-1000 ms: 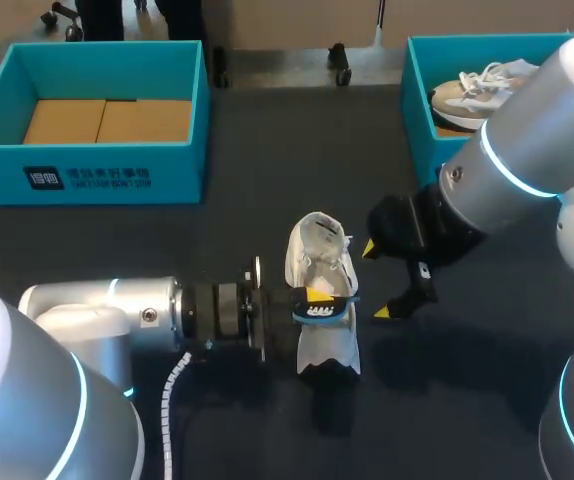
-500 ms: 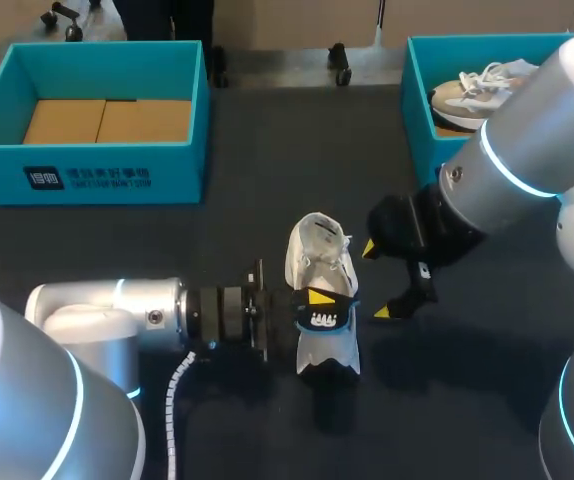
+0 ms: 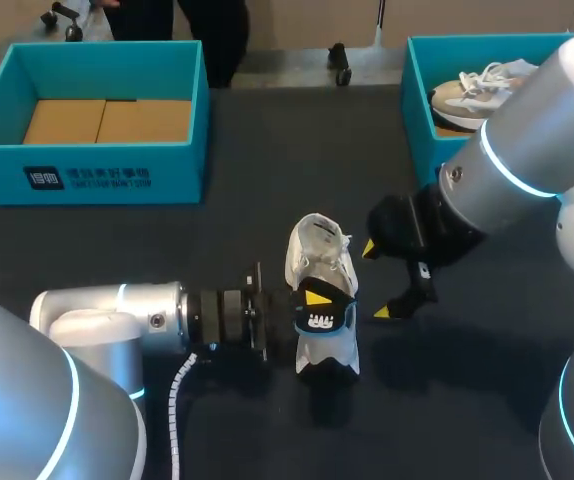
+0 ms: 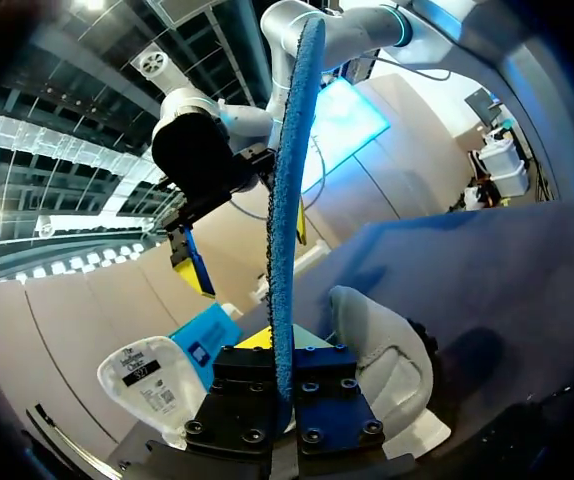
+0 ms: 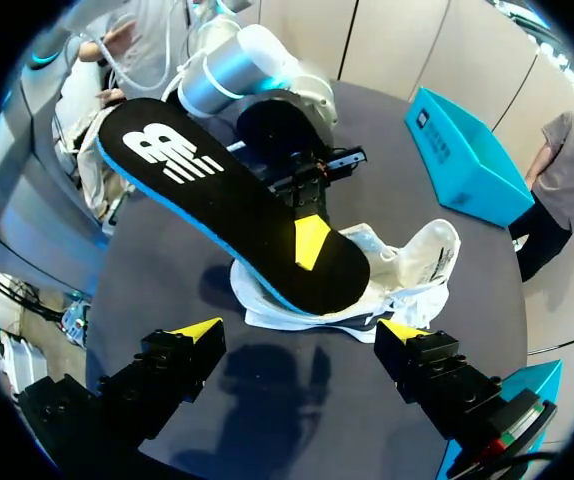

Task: Take the shoe out of the shoebox, open the shoe tongue, remove and reinsert the insole, then place the shoe into the shoebox

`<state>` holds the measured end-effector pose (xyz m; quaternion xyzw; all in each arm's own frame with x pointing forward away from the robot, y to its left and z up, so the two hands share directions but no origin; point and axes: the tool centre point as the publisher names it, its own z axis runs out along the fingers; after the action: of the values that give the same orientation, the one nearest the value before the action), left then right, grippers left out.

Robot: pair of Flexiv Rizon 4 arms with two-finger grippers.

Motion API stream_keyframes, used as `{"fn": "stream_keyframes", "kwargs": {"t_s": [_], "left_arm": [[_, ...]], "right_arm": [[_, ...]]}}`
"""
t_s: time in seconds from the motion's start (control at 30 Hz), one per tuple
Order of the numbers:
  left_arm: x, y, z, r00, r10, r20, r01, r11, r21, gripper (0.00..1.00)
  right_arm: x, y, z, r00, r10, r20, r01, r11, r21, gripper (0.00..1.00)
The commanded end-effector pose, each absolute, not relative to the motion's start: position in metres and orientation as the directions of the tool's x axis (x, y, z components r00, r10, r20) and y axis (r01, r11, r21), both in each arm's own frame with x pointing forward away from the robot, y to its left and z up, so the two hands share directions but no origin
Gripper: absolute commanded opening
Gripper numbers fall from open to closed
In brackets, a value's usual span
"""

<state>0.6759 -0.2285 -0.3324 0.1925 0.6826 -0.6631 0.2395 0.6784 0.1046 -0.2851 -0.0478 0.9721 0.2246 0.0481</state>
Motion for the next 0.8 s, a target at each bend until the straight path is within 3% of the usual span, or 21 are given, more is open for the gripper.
{"fn": "stream_keyframes", "kwargs": {"t_s": [0.03, 0.73, 0.8], "left_arm": [[0.679, -0.228, -0.338, -0.811, -0.059, -0.581, 0.579, 0.052, -0.814, 0.0], [0.702, -0.231, -0.344, -0.809, -0.088, -0.582, 0.578, 0.067, -0.813, 0.0], [0.701, -0.231, -0.341, -0.805, -0.084, -0.587, 0.584, 0.067, -0.809, 0.18]], "right_arm": [[0.678, 0.105, -0.286, -0.991, -0.071, -0.117, -0.115, 0.895, 0.432, 1.0], [0.678, 0.105, -0.286, -0.991, -0.071, -0.117, -0.115, 0.895, 0.432, 1.0], [0.678, 0.105, -0.286, -0.991, -0.071, -0.117, -0.115, 0.895, 0.432, 1.0]]}}
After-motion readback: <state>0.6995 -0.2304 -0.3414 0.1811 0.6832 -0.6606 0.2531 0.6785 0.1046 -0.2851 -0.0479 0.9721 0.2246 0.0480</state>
